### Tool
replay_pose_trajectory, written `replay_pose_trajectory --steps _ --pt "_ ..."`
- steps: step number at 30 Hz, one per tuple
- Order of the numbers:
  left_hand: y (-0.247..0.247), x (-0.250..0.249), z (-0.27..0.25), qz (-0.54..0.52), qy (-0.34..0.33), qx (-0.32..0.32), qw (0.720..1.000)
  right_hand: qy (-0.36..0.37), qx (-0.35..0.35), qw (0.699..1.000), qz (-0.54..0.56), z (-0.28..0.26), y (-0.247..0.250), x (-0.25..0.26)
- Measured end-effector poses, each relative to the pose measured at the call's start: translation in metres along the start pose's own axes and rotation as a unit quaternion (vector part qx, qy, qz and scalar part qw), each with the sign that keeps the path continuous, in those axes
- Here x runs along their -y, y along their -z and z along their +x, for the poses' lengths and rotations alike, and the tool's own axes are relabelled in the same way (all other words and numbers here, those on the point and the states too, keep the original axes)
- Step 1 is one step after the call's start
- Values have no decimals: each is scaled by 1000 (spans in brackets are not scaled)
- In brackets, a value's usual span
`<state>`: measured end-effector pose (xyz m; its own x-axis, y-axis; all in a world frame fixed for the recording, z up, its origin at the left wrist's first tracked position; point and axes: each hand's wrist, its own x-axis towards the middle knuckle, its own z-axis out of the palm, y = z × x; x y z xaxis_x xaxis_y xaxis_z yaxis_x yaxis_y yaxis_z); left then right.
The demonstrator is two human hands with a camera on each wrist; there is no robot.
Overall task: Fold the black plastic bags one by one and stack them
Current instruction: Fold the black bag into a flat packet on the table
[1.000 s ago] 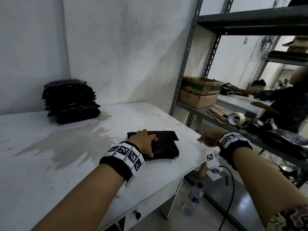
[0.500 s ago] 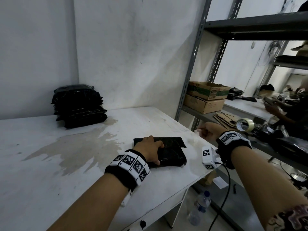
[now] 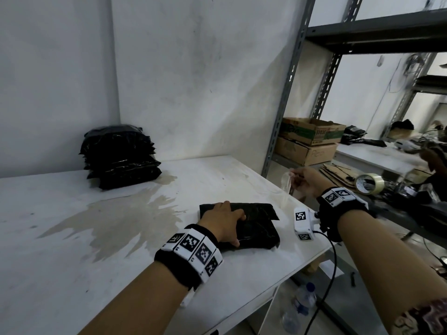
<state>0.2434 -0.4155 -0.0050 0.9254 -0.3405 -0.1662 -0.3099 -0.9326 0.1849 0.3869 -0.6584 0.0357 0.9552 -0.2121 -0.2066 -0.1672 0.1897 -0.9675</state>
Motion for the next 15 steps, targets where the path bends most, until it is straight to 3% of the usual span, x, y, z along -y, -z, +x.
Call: replay_pose_trajectory --steps 9,13,15 --pt "0 3 1 8 -7 -6 1000 36 44 998 23 8 -31 15" --pt "0 3 1 16 -16 -20 1000 103 174 962 184 -10 -38 44" --pt "0 2 1 20 -24 -37 999 106 211 959 155 -27 -52 71"
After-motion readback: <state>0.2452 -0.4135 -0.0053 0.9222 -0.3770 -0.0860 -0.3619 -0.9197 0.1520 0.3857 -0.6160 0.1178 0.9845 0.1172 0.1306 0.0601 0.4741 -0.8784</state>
